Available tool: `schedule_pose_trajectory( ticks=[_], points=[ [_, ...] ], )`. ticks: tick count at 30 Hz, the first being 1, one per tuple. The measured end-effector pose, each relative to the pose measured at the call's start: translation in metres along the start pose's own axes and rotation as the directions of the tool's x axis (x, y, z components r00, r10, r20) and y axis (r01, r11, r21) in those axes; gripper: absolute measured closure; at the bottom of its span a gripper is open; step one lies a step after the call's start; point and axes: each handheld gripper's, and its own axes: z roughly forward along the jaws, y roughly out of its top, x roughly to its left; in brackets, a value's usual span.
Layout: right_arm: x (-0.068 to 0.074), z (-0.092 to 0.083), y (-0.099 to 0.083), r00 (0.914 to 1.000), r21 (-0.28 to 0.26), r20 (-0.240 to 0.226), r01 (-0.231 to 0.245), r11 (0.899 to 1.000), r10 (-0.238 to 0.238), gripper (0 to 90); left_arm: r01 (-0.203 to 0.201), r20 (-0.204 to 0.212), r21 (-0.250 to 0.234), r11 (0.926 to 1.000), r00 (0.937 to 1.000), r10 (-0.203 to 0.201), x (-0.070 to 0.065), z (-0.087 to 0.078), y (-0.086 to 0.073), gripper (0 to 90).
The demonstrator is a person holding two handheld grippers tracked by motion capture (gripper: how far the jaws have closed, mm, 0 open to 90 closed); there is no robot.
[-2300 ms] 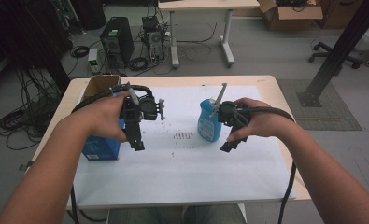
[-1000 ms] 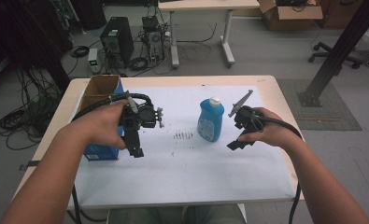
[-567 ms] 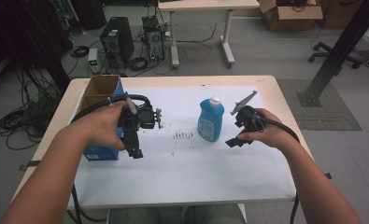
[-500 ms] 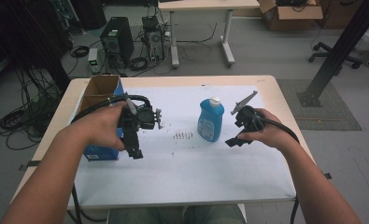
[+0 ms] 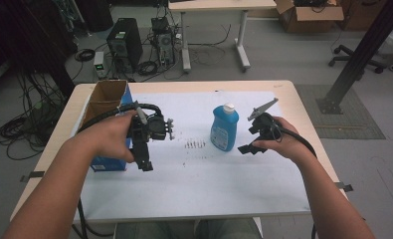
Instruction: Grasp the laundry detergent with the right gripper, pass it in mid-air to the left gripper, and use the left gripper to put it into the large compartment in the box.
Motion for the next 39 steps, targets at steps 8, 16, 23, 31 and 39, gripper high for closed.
schedule_pose_trajectory(
  ticks=[8, 16, 23, 31, 39],
  points=[
    [-0.002, 0.007, -0.003, 0.9997, -0.037, -0.006, -0.023, 0.999, 0.023, 4.3, -0.006, 0.001, 0.005, 1.0, 1.0, 0.006, 0.0, 0.002, 0.003, 0.2],
    [-0.003, 0.012, -0.003, 0.9992, -0.073, -0.019, -0.037, 0.997, 0.036, 4.0, -0.003, 0.002, 0.009, 1.0, 1.0, 0.003, 0.0, 0.006, 0.002, 0.2],
    [-0.002, 0.017, -0.001, 0.9991, -0.087, -0.018, -0.04, 0.995, 0.039, 3.9, -0.001, 0.005, 0.011, 0.9999, 1.0, 0.001, 0.0, 0.007, 0.001, 0.2],
    [0.0, 0.026, 0.004, 0.9986, -0.119, -0.015, -0.052, 0.992, 0.051, 3.4, 0.003, 0.008, 0.008, 1.0, 1.0, -0.003, -0.001, 0.009, -0.003, 0.2],
    [-0.001, 0.033, 0.006, 0.9976, -0.141, 0.001, -0.068, 0.988, 0.069, 2.8, 0.007, 0.013, 0.007, 1.0, 0.9999, -0.007, -0.001, 0.012, -0.006, 0.2]
  ],
)
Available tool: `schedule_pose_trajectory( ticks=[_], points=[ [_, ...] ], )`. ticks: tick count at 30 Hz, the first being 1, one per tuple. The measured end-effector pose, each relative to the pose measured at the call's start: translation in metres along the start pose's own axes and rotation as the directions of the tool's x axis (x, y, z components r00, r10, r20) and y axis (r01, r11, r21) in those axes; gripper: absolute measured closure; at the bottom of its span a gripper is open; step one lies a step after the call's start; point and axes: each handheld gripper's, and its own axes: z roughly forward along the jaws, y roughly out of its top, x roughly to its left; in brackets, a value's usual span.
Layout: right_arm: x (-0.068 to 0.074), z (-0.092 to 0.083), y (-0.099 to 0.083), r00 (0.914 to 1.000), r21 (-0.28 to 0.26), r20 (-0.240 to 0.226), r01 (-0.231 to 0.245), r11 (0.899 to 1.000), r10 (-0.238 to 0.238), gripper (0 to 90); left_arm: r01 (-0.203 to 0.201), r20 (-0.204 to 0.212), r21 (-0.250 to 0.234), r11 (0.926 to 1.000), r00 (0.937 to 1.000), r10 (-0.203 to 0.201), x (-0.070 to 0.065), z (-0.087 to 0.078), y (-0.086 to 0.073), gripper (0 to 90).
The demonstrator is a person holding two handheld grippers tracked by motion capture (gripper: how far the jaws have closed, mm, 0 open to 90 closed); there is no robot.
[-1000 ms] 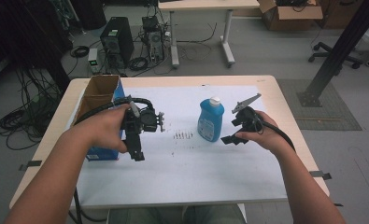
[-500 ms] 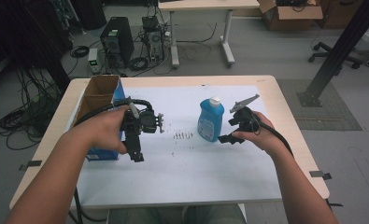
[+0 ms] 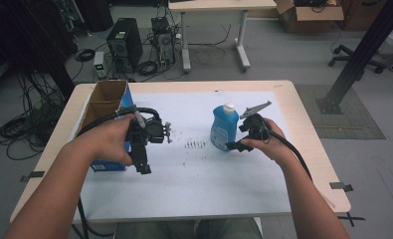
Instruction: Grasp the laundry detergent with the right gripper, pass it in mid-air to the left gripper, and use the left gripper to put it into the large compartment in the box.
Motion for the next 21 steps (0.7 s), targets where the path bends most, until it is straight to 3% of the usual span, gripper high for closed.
schedule_pose_trajectory(
  ticks=[8, 21],
  points=[
    [-0.001, 0.006, 0.001, 0.9993, -0.041, 0.018, -0.032, 0.999, 0.032, 2.4, -0.001, 0.002, -0.003, 1.0, 1.0, 0.001, -0.001, 0.001, 0.001, 0.2],
    [0.003, 0.014, 0.003, 0.9984, -0.087, 0.044, -0.032, 0.996, 0.036, 2.2, -0.006, 0.006, 0.005, 1.0, 1.0, 0.006, -0.002, 0.002, 0.003, 0.2]
  ],
)
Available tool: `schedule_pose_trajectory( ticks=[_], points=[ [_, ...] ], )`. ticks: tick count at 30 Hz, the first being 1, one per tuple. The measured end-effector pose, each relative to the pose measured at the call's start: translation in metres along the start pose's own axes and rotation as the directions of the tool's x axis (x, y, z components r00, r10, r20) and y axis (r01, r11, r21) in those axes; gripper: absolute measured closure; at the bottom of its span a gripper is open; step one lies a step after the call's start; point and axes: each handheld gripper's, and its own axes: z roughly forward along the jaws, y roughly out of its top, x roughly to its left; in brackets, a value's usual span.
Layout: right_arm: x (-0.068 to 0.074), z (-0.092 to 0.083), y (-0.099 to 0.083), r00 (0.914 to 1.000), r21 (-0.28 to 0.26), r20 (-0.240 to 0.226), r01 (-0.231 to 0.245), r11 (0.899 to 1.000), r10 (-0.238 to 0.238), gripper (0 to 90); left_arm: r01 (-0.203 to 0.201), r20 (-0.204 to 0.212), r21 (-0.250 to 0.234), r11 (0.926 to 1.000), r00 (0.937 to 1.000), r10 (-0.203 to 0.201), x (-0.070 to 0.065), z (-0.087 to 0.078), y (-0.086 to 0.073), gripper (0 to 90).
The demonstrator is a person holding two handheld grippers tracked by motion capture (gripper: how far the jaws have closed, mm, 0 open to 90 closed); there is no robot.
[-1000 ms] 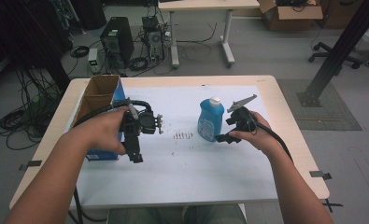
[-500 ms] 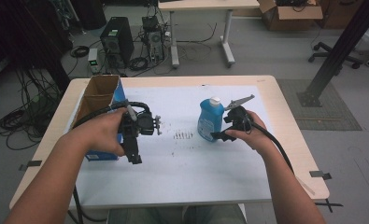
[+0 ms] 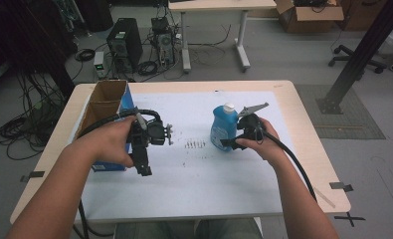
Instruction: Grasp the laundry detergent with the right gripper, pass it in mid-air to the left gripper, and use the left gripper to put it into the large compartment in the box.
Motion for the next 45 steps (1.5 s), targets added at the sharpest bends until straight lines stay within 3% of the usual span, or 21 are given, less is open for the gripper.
schedule_pose_trajectory(
  ticks=[6, 14, 21, 33, 45],
  points=[
    [0.002, 0.003, -0.001, 0.9997, -0.034, 0.017, -0.017, 0.999, 0.018, 1.9, 0.002, 0.002, 0.001, 1.0, 1.0, -0.002, 0.0, 0.001, 0.0, 0.2],
    [0.006, 0.006, -0.001, 0.9987, -0.083, 0.003, -0.051, 0.995, 0.051, 1.7, -0.003, 0.001, -0.004, 1.0, 1.0, 0.003, -0.002, 0.002, 0.001, 0.2],
    [0.007, 0.01, -0.003, 0.9965, -0.122, 0.033, -0.073, 0.99, 0.077, 1.6, 0.001, 0.002, -0.005, 1.0, 1.0, -0.001, -0.002, 0.003, 0.001, 0.2],
    [0.01, 0.013, -0.004, 0.9948, -0.187, 0.052, -0.077, 0.979, 0.088, 2.0, -0.004, -0.006, -0.016, 0.9999, 1.0, 0.004, -0.002, 0.002, -0.001, 0.2],
    [0.011, 0.017, -0.006, 0.992, -0.211, 0.087, -0.072, 0.975, 0.092, 8.2, -0.004, -0.007, -0.021, 0.9998, 1.0, 0.004, -0.001, 0.004, -0.002, 0.2]
  ],
)
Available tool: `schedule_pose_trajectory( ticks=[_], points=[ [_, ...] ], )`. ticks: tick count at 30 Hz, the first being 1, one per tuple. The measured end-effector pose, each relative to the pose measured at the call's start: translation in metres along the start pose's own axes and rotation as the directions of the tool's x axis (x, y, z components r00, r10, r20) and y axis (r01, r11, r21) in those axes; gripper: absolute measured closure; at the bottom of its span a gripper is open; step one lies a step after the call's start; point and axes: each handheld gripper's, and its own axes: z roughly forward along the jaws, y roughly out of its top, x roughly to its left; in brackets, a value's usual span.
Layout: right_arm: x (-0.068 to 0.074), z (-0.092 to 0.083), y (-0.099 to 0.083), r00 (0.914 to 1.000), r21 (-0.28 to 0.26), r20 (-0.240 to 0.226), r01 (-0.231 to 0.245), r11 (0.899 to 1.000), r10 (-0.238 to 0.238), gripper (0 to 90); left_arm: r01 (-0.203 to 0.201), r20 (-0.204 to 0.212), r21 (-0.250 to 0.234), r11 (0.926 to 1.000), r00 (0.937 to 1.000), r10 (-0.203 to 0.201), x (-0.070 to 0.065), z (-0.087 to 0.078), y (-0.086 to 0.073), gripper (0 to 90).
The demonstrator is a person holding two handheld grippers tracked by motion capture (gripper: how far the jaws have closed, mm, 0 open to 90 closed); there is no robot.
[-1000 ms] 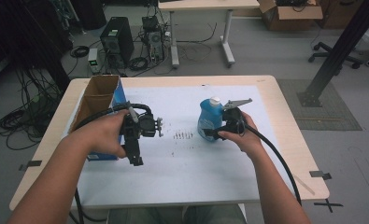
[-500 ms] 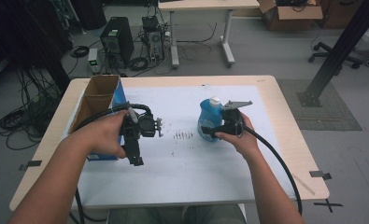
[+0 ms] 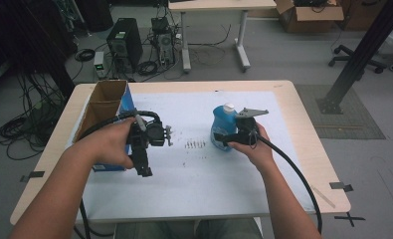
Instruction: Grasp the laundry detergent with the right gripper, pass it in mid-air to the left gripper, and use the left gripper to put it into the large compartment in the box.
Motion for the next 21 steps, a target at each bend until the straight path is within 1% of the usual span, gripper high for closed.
schedule_pose_trajectory(
  ticks=[5, 6, 7, 13, 21],
  points=[
    [0.0006, 0.0, 0.0002, 0.9999, -0.007, 0.015, 0.001, 1.0, 0.0, 12.2, -0.004, 0.0, 0.001, 1.0, 1.0, 0.004, -0.0007, 0.0014, 0.0011, 0.2],
    [0.0006, 0.0001, 0.0, 0.9997, -0.009, 0.024, -0.001, 1.0, 0.001, 13.2, -0.002, 0.001, 0.001, 1.0, 1.0, 0.002, -0.0005, 0.0014, 0.0011, 0.2],
    [0.0006, 0.0001, 0.0, 0.9997, -0.009, 0.024, -0.001, 1.0, 0.001, 13.2, -0.002, 0.001, 0.001, 1.0, 1.0, 0.002, -0.0005, 0.0014, 0.0011, 0.2],
    [0.0008, -0.0001, -0.0012, 0.9998, -0.023, 0.02, 0.0, 1.0, 0.0, 20.1, -0.001, 0.0, 0.003, 1.0, 1.0, 0.001, -0.0004, 0.0003, 0.0016, 0.2],
    [0.0018, 0.001, -0.0026, 0.9998, -0.034, 0.019, 0.001, 0.999, 0.0, 23.0, 0.003, -0.001, 0.0, 1.0, 1.0, -0.003, -0.0004, 0.0004, 0.0022, 0.2]
  ],
)
